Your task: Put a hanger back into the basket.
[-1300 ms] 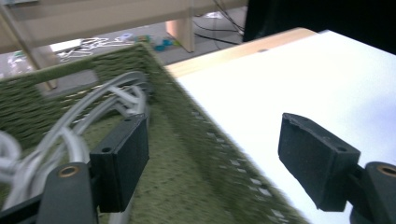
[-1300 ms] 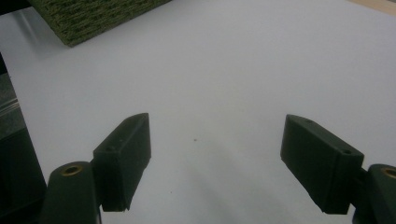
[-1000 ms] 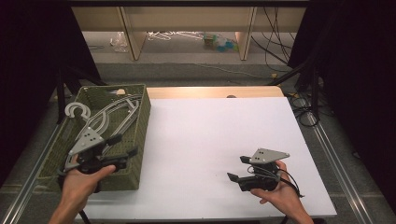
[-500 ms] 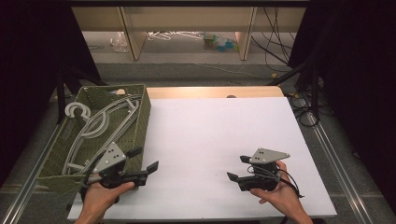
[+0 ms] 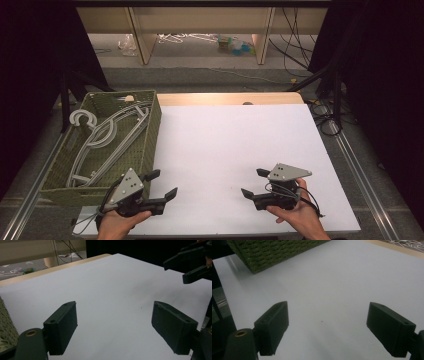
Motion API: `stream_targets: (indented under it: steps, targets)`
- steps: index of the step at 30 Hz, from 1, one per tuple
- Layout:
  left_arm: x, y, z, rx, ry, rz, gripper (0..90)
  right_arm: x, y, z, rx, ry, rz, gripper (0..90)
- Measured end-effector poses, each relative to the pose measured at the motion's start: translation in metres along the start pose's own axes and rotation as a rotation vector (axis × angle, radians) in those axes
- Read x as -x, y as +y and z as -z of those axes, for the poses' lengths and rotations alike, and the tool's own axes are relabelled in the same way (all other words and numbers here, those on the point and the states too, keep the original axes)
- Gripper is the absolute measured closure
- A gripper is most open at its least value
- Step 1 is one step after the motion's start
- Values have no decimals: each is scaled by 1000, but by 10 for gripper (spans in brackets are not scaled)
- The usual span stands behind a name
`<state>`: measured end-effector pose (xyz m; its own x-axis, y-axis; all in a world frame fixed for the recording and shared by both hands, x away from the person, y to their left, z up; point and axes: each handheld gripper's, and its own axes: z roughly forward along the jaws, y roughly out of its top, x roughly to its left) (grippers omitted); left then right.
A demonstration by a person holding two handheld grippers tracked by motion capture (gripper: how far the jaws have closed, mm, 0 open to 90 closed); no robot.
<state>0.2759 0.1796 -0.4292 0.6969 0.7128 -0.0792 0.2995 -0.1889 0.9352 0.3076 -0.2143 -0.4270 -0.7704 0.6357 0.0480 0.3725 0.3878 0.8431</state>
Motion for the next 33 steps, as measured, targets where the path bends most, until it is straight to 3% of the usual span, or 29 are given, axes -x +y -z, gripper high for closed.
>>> stream_targets:
  steps: [11, 15, 17, 18, 33]
  targets:
    - [1, -3, -2, -8, -15, 2, 173, -12, -15, 7, -8, 12, -6, 176]
    - [2, -3, -2, -6, -15, 2, 173, -12, -16, 7, -5, 11, -9, 175]
    - [1, -2, -2, -7, -17, -19, 172, -12, -16, 7, -3, 11, -9, 175]
    - [2, -3, -2, -8, -13, -1, 171, -12, -16, 7, -4, 10, -9, 175]
    - [2, -3, -3, -9, -18, -14, 172, -12, -15, 6, -3, 12, -4, 175]
